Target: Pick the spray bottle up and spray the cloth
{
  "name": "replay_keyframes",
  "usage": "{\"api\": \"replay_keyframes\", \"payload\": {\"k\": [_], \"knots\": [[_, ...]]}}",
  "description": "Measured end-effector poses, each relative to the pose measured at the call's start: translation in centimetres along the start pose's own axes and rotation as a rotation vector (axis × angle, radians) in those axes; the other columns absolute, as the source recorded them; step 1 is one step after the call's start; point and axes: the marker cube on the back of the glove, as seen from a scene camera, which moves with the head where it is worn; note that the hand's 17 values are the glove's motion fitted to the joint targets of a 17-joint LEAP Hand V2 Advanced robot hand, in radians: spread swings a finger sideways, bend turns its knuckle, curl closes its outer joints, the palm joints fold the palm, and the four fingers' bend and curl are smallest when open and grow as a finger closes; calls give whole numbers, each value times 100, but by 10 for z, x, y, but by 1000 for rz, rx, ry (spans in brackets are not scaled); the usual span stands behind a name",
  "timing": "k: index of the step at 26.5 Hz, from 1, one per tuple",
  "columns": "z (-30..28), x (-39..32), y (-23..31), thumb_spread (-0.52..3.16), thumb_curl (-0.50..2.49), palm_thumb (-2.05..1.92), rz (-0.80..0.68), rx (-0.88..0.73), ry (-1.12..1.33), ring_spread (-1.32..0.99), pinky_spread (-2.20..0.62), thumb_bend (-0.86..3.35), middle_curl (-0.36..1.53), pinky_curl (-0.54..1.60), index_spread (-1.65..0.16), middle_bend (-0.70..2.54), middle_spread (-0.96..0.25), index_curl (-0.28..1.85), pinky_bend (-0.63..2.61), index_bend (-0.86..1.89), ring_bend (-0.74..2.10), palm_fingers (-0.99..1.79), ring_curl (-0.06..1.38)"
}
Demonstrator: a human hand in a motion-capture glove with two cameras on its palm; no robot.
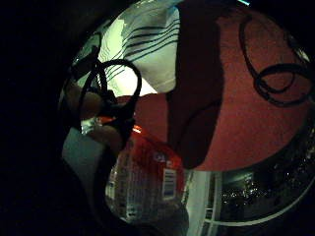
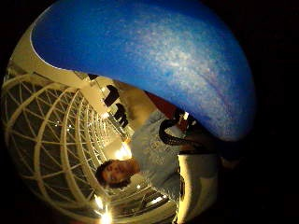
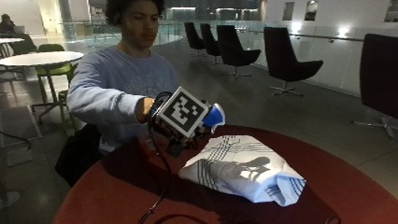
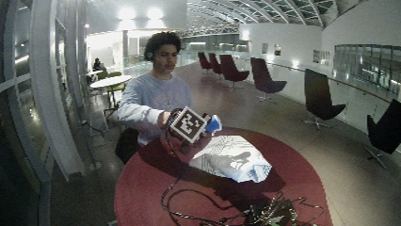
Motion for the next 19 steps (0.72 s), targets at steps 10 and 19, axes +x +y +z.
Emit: {"api": "replay_keyframes", "payload": {"k": [10,19], "knots": [[-2,2,3,89,61,91,13,-18,31,-3,16,-2,48,37,-22,43,-6,20,29,9,63,111,40],[-1,-2,0,90,61,90,12,-15,29,-3,16,-2,48,37,-22,43,-6,20,29,8,64,111,40]]}}
